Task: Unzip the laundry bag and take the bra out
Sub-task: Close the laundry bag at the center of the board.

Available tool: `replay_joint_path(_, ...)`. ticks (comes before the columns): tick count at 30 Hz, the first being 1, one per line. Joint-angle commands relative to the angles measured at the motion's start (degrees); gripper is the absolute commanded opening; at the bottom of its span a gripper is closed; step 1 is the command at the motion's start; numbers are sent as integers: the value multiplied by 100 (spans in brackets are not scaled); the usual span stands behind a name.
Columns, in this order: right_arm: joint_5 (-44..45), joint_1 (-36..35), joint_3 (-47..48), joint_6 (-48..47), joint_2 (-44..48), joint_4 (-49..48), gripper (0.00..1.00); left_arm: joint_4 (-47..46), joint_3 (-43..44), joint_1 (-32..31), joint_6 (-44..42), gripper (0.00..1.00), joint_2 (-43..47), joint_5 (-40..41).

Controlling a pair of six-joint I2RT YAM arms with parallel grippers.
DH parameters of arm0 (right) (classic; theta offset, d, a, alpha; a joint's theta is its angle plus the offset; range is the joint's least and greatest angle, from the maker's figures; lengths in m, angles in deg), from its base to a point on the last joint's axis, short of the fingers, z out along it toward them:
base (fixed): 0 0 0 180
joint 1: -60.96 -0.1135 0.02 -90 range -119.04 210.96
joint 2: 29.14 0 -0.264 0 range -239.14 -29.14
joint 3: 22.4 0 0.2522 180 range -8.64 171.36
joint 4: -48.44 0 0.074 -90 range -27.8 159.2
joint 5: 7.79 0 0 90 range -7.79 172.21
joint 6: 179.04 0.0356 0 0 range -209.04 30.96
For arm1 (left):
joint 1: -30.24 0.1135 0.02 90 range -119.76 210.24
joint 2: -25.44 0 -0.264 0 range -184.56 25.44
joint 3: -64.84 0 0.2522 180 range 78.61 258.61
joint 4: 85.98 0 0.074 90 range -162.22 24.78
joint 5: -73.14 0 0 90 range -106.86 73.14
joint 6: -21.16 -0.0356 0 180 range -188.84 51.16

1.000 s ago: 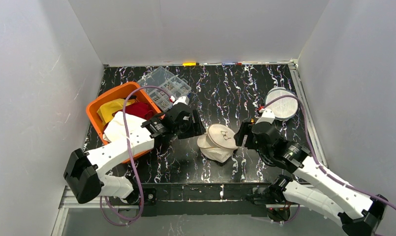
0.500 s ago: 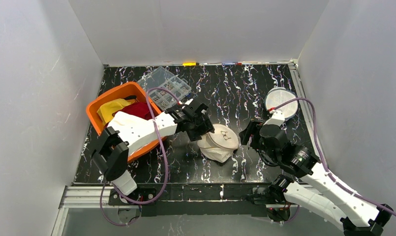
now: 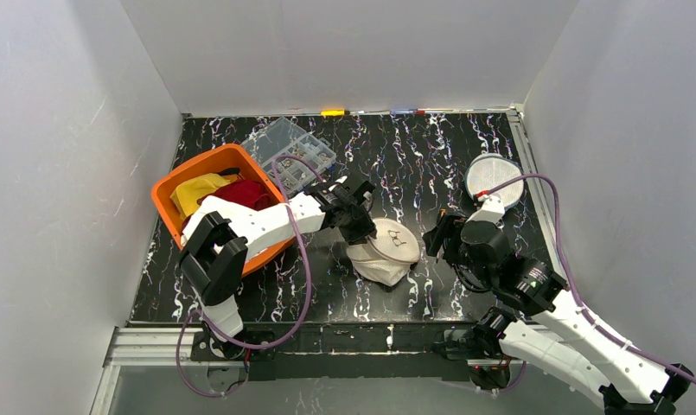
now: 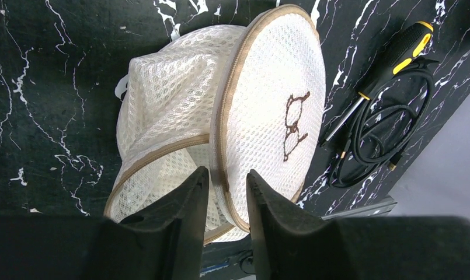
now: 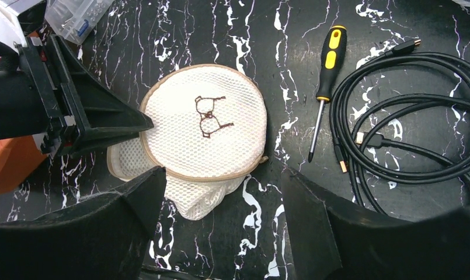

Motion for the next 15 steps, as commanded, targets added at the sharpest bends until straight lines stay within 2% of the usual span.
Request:
replay_joint_path(1,85,9,264,72,84,-15,79,65,32,-3,-83,29,108,-66)
replay_joint_path(3,89,0,253,80,82,-21,79,63,-2,-1,-120,29,129,-63)
replay_joint_path(4,78,9,247,89,87,-33,79,44,-22,-5,-140,26,146,-62)
replay_joint_path(7,55,6,225,102,82,-58,79,-46,-107,-4,-161,4,203,-69)
replay_joint_path(8,57,10,219,110,82,-60,79,-92,-127,-7,-165,0,236,-107)
replay_joint_path(15,88,7,247,103,159,-15,79,-326,-275,-27,-235,0,968,-61)
